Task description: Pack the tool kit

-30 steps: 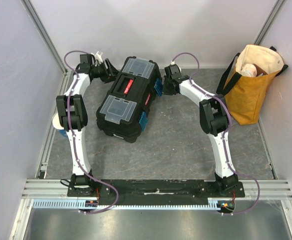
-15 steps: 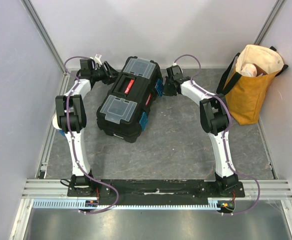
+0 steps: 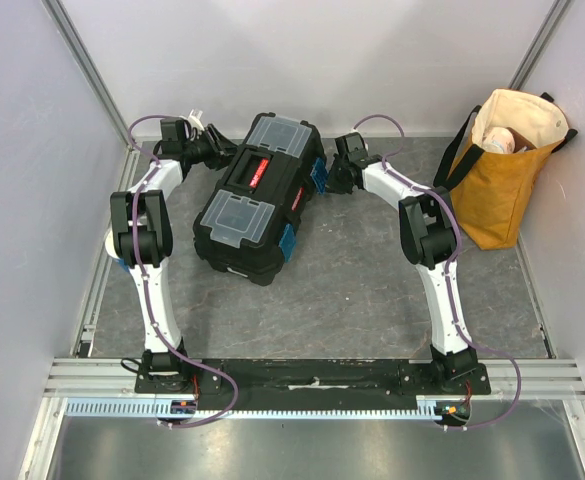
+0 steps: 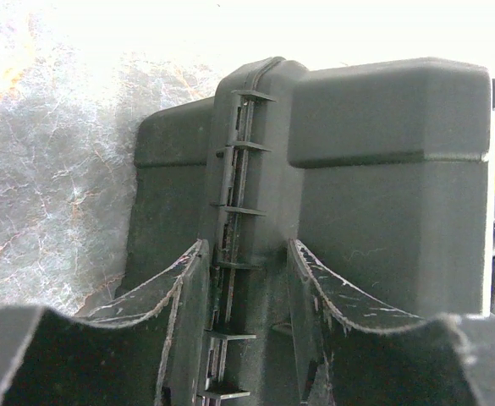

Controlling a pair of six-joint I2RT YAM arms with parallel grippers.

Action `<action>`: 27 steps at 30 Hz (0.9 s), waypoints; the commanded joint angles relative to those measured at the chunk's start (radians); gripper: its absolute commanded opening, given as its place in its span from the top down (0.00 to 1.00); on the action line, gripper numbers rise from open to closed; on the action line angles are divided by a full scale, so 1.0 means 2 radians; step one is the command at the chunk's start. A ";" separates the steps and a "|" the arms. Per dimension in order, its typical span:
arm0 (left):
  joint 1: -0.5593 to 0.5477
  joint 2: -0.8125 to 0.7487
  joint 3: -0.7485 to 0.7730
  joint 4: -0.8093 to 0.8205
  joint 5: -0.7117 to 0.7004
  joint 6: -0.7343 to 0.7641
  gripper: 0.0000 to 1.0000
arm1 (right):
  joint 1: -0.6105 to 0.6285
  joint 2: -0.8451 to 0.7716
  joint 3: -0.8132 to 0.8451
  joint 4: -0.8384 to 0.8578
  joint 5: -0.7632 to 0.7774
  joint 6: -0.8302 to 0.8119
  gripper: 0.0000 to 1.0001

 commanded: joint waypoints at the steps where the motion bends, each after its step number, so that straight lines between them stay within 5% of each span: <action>1: -0.093 0.029 -0.013 -0.119 0.108 0.010 0.55 | 0.044 0.030 0.032 0.136 -0.025 0.063 1.00; 17: -0.126 0.055 -0.025 -0.120 0.149 0.001 0.59 | 0.067 0.055 0.048 0.169 -0.039 0.097 1.00; 27: -0.018 -0.014 0.036 -0.217 0.001 0.064 0.55 | 0.017 -0.029 -0.042 0.073 0.064 0.047 0.93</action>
